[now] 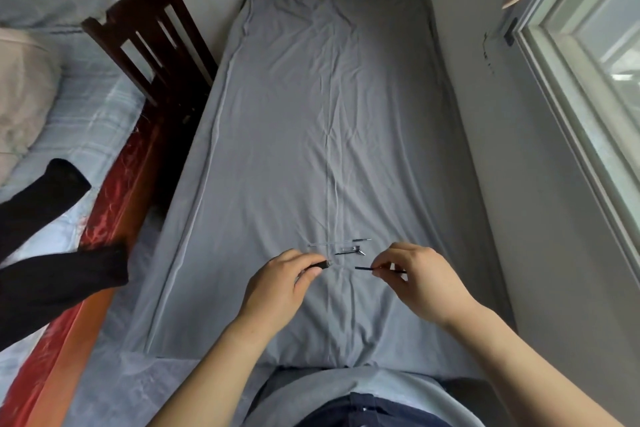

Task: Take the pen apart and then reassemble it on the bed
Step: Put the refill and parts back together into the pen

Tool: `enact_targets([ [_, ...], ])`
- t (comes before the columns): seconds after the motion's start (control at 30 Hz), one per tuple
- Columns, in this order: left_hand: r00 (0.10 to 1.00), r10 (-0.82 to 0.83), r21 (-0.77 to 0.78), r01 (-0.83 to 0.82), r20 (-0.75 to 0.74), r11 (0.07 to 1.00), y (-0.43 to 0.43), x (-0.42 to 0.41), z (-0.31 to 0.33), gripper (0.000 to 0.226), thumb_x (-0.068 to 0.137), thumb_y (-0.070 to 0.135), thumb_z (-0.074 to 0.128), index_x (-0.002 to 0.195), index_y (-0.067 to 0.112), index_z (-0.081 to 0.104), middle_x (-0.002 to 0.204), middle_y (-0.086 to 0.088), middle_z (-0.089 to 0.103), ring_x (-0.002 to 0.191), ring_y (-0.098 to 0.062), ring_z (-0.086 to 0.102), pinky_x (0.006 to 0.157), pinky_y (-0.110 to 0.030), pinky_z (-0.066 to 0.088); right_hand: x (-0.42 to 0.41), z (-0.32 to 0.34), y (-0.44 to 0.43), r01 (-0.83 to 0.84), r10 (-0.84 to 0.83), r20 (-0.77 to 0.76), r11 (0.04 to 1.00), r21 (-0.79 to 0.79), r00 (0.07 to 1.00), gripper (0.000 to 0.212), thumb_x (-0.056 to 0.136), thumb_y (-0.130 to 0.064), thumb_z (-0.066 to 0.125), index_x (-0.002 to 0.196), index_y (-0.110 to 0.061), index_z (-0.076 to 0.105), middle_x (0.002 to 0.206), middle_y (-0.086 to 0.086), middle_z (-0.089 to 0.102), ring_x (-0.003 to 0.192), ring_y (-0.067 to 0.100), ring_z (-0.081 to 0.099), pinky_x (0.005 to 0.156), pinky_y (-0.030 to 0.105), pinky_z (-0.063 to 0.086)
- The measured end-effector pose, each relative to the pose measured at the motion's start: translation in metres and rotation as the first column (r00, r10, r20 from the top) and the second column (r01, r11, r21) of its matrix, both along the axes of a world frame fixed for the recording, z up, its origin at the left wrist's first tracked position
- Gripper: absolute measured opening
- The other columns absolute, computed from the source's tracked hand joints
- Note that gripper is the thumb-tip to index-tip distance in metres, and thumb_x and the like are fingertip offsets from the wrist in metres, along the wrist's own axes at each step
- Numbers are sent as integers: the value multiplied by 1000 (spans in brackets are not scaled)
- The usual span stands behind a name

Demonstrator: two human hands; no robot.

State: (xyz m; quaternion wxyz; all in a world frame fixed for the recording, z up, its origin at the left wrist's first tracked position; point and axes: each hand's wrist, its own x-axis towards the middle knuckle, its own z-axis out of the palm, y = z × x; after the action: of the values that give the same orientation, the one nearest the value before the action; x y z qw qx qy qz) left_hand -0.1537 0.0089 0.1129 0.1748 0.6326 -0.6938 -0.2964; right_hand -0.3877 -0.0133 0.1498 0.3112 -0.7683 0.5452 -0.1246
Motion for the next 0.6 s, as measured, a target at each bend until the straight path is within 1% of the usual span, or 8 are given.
enact_targets([
  [0.1, 1000, -8, 5, 8, 5, 1000, 0, -2, 0, 18, 91, 36, 50, 106, 39, 60, 94, 16, 61, 78, -1, 53, 69, -26, 48, -4, 2, 4, 31, -31, 0, 1000, 1, 1000, 6, 85, -25, 63, 87, -26, 68, 83, -8, 65, 69, 10, 58, 66, 32, 51],
  [0.2, 1000, -20, 4, 20, 13, 1000, 0, -4, 2, 18, 91, 37, 50, 106, 40, 60, 93, 17, 59, 79, -1, 53, 68, -23, 46, -7, 3, 8, 50, -50, -5, 999, 0, 999, 6, 85, -26, 62, 87, -25, 68, 83, -9, 64, 70, 10, 59, 67, 32, 51],
  [0.3, 1000, -30, 17, 30, 2, 999, -1, -6, 5, 19, 91, 36, 49, 106, 39, 60, 96, 16, 61, 85, -3, 57, 72, -27, 50, -8, 5, 9, 70, -70, -5, 998, -4, 998, 6, 85, -25, 62, 87, -25, 68, 83, -8, 65, 71, 10, 59, 69, 33, 51],
  [0.4, 1000, -28, 5, 28, 6, 1000, -3, -7, 6, 19, 91, 35, 50, 106, 38, 61, 98, 15, 62, 90, -4, 57, 74, -28, 50, -8, 6, 9, 81, -81, -1, 997, -14, 997, 6, 85, -24, 63, 86, -24, 68, 80, -8, 63, 70, 10, 59, 67, 34, 52],
  [0.6, 1000, -31, -6, 31, 0, 999, -6, -6, 7, 18, 91, 34, 51, 105, 37, 61, 97, 16, 61, 90, -3, 56, 74, -27, 49, -6, 6, 5, 74, -74, -10, 997, -29, 997, 6, 85, -25, 62, 86, -25, 68, 80, -8, 64, 69, 10, 58, 66, 32, 51],
])
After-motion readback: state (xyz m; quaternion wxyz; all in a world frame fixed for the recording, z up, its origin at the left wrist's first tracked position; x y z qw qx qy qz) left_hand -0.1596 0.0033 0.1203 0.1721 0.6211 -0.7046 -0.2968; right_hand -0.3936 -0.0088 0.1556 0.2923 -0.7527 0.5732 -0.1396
